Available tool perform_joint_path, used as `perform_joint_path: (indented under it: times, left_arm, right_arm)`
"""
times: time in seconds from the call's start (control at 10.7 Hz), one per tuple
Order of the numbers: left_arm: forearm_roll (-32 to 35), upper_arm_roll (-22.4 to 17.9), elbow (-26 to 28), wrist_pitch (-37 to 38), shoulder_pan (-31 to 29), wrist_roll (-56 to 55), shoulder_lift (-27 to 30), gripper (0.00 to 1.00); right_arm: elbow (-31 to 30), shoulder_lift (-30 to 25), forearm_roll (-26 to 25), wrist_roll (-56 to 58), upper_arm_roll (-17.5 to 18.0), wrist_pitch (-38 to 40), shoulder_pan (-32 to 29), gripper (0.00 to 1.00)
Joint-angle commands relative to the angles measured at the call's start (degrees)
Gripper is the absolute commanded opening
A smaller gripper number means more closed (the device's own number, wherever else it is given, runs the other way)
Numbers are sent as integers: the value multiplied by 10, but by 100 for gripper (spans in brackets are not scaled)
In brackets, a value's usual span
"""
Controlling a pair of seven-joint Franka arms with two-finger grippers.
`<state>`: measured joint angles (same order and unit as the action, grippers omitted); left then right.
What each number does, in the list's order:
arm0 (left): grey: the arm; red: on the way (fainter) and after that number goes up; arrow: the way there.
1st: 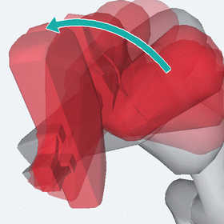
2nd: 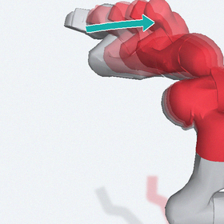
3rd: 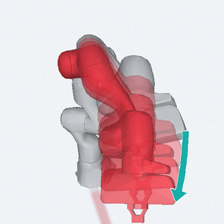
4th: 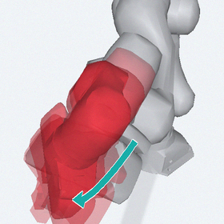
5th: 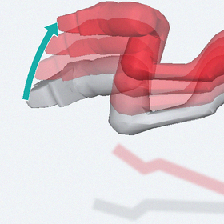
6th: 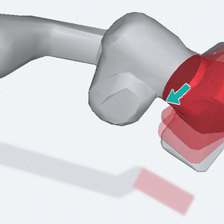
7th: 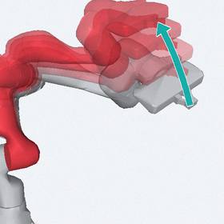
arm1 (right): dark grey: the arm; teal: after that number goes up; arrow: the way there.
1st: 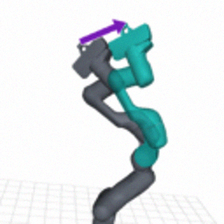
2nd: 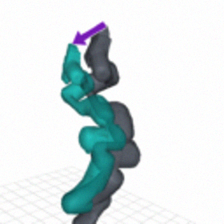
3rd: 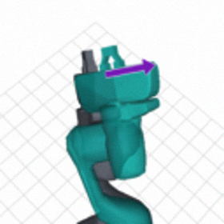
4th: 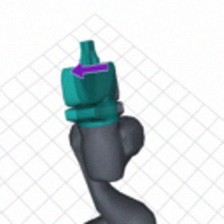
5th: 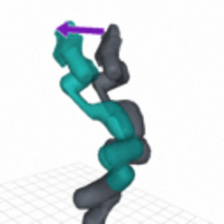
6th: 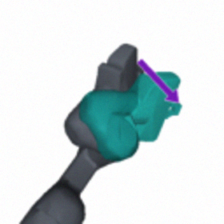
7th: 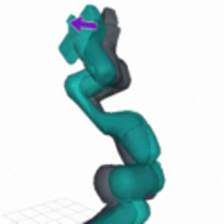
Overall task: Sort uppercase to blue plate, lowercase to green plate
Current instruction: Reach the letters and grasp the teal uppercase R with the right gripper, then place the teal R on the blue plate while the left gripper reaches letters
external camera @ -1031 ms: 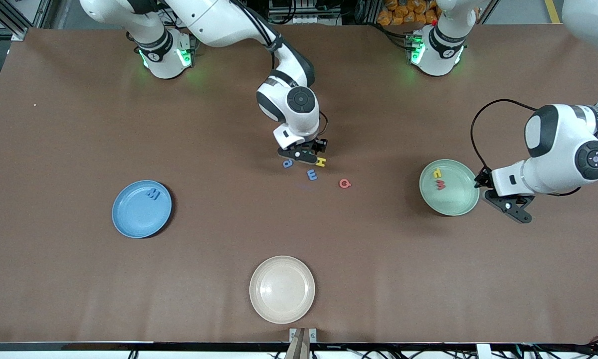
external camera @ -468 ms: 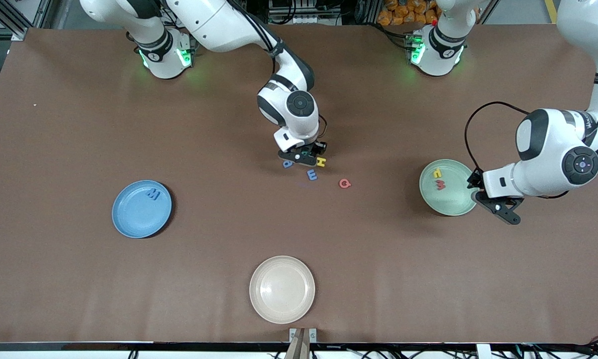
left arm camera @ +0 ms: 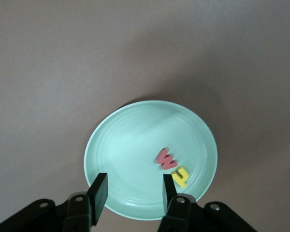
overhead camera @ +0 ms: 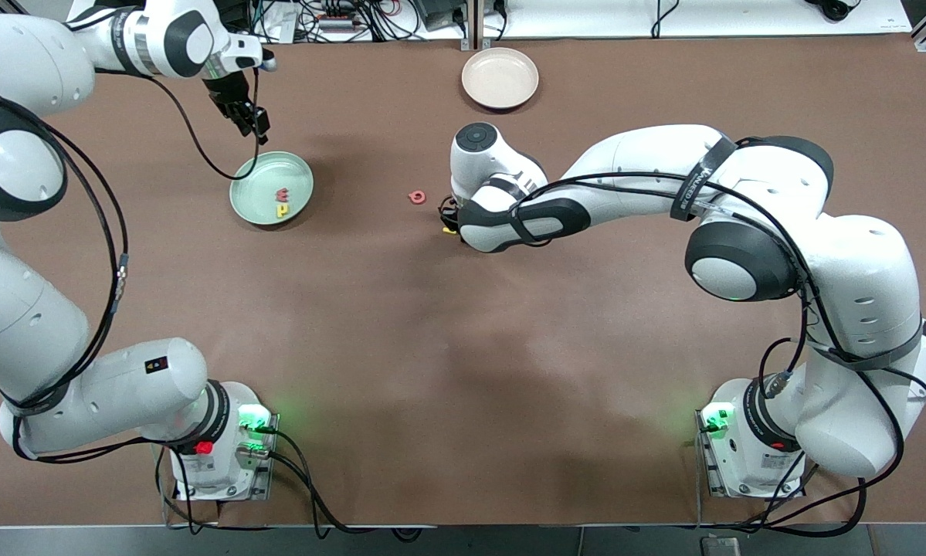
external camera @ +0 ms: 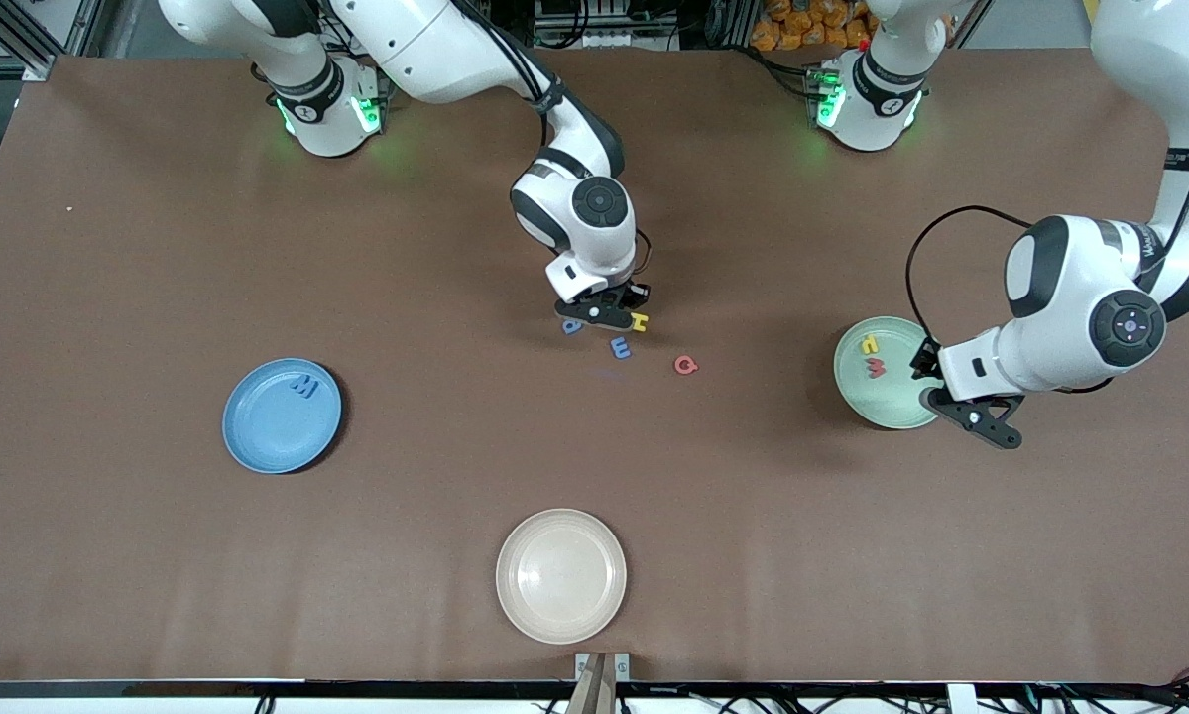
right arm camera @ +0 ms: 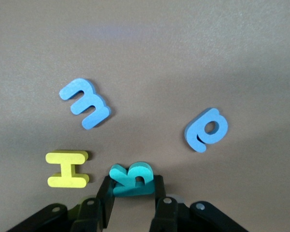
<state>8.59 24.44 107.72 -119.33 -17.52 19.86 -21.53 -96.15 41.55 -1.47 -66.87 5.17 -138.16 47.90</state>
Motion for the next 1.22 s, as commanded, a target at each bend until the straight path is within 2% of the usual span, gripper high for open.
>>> perform_joint_path:
  times: [0.0,0.09,0.37,0.66,0.84,0.94,1.03,1.12]
  left_arm:
    - [-17,-4,0,6,6,-24,15,54]
    - [-23,-4,1,7,13,-34,19,53]
    - [-72,-4,4,9,48,-79,29,53]
    - [-102,-4,2,8,114,-167,32,54]
    - [-117,-5,1,5,165,-211,36,54]
    - [-119,-5,0,2,189,-234,36,54]
    - [-125,-5,0,-9,209,-268,35,53]
    - [-137,-5,2,-20,222,-302,32,53]
  right_arm:
    - [4,-37,-13,9,1,44,-23,0]
    - [3,-65,-6,30,2,77,-40,0]
    - [3,-138,11,126,22,161,-146,0]
    - [-3,-181,22,295,21,274,-280,0]
    - [-14,-192,18,392,19,305,-369,0]
    - [-20,-189,11,432,9,311,-400,0]
    - [-28,-184,10,473,-22,302,-413,0]
    - [-29,-177,10,498,-39,294,-424,0]
